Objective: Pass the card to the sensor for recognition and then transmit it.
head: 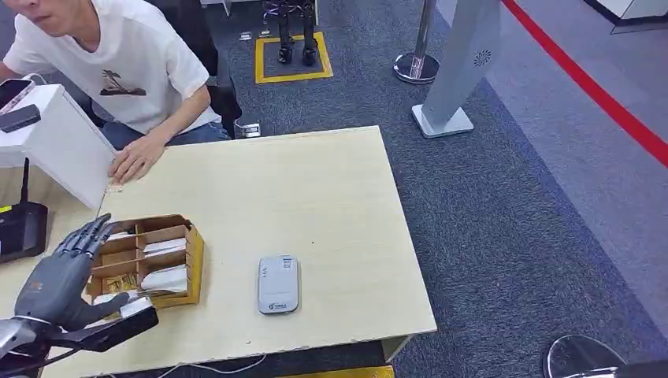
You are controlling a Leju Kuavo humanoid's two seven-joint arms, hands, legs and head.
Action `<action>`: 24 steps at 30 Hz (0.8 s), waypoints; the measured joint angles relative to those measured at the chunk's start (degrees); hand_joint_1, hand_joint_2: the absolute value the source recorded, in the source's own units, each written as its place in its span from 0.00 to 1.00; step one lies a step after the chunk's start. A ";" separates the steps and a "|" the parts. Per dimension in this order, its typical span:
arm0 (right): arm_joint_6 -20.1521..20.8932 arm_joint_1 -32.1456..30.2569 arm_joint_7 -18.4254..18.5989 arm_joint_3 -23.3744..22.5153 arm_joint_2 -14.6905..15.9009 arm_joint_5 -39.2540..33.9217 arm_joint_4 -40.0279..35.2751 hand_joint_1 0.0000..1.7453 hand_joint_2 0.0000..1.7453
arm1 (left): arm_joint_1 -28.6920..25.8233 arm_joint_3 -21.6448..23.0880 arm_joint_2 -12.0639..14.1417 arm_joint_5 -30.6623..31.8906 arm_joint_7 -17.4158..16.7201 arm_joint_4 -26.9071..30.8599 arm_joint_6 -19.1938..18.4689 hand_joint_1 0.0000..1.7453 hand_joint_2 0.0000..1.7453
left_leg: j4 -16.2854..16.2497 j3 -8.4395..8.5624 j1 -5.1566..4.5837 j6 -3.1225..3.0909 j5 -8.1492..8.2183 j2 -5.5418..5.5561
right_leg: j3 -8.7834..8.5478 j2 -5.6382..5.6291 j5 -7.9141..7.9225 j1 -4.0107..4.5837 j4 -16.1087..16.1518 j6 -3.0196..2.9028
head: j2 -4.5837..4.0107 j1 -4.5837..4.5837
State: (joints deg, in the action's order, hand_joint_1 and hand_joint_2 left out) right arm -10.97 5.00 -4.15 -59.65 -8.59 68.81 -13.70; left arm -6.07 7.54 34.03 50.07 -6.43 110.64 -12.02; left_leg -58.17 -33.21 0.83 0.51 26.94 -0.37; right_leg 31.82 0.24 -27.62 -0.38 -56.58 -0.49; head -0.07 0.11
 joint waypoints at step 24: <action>-0.31 -0.08 0.50 -0.83 0.00 -0.37 0.11 0.00 0.00 | -9.76 0.09 -4.77 0.31 -1.86 0.85 6.32 0.00 1.00 | 0.00 -0.01 -0.01 -0.01 0.03 0.01 | 0.00 0.00 -0.04 0.00 0.02 0.03 | 0.00 0.00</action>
State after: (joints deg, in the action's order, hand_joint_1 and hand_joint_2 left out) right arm -11.28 4.92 -3.65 -60.48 -8.59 68.43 -13.59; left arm -15.84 7.63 29.27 50.38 -8.28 111.49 -5.70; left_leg -58.16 -33.22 0.82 0.50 26.97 -0.36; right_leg 31.83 0.24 -27.66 -0.38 -56.56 -0.46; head -0.07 0.11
